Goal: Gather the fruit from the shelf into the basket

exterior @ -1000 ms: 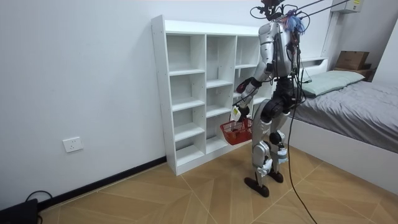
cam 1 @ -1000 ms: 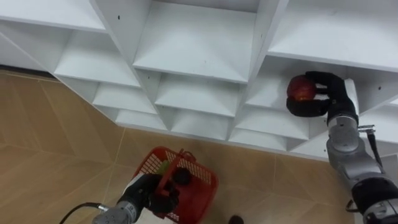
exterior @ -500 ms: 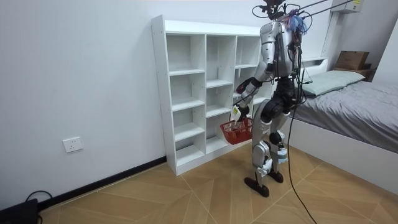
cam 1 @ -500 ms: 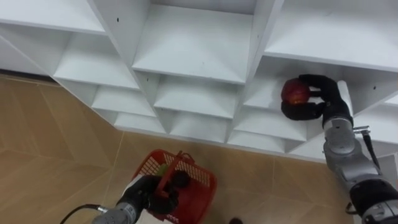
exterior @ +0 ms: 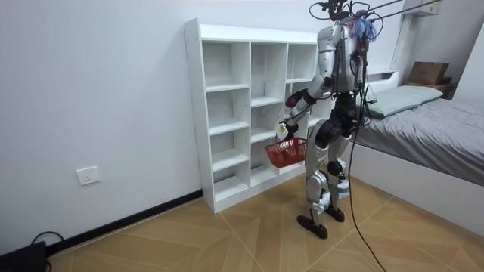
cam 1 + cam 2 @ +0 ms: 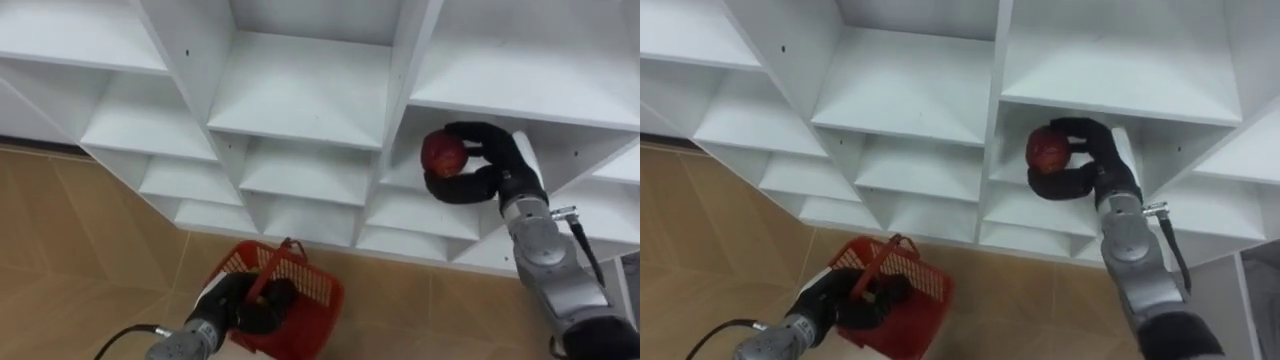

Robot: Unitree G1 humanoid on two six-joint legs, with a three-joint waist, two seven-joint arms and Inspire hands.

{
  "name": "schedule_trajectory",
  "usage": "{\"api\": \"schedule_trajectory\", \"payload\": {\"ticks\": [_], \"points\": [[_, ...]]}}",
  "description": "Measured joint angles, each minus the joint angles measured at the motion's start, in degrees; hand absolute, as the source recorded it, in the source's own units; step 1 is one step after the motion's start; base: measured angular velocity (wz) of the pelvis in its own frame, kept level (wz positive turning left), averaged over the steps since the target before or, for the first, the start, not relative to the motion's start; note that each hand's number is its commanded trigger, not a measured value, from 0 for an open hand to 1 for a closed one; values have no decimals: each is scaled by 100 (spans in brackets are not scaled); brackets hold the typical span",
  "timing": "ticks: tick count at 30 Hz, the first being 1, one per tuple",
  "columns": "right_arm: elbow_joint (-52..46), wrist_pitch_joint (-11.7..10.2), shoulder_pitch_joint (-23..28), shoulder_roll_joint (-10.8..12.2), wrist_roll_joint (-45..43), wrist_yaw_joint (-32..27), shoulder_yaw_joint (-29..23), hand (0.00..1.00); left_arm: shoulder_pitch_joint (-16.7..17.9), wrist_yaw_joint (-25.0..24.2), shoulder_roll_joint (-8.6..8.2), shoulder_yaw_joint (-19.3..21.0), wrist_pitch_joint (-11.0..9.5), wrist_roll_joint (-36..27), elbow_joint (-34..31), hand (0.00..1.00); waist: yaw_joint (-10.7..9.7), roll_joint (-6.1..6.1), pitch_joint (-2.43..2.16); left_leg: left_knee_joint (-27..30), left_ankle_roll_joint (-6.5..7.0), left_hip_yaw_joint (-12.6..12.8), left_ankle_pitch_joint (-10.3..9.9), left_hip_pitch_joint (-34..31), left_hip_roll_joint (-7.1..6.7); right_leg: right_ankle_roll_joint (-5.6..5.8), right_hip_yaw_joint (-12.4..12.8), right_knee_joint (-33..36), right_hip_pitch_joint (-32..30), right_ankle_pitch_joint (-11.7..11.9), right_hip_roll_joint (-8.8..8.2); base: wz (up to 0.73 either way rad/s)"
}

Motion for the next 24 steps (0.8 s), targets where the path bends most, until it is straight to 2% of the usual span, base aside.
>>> {"api": "schedule_trajectory", "payload": {"ticks": [7, 12, 13, 18, 24], "points": [[-218, -2, 364, 129, 10, 623, 195, 100, 24, -52, -38, -11, -223, -7, -19, 100, -70, -5, -32, -217, -3, 113, -5, 511, 49, -5, 114, -138, 390, 22, 61, -11], [-399, -4, 664, 340, -76, 868, 214, 100, 28, -62, -110, -35, -230, -52, -17, 100, -113, 16, -53, -307, -23, 114, -18, 744, 91, -7, 133, -318, 652, 96, 136, -1], [-401, -4, 767, 408, -119, 911, 259, 100, 28, -67, -113, -94, -231, -122, -13, 100, -135, 25, -76, -309, -29, 113, -21, 779, 99, -5, 135, -373, 719, 112, 153, 0], [-455, 1, 1032, 455, -352, 1239, 486, 100, 28, -194, -125, -148, -231, -122, 4, 100, -111, 59, -97, -361, -30, 167, -22, 849, 110, -9, 152, -396, 763, 126, 166, -3], [-623, 3, 1051, 472, -453, 1539, 660, 100, 38, -242, -123, -178, -231, -123, 4, 100, -106, 83, -91, -407, -38, 238, -26, 863, 131, -20, 209, -392, 744, 139, 185, -6]]}}
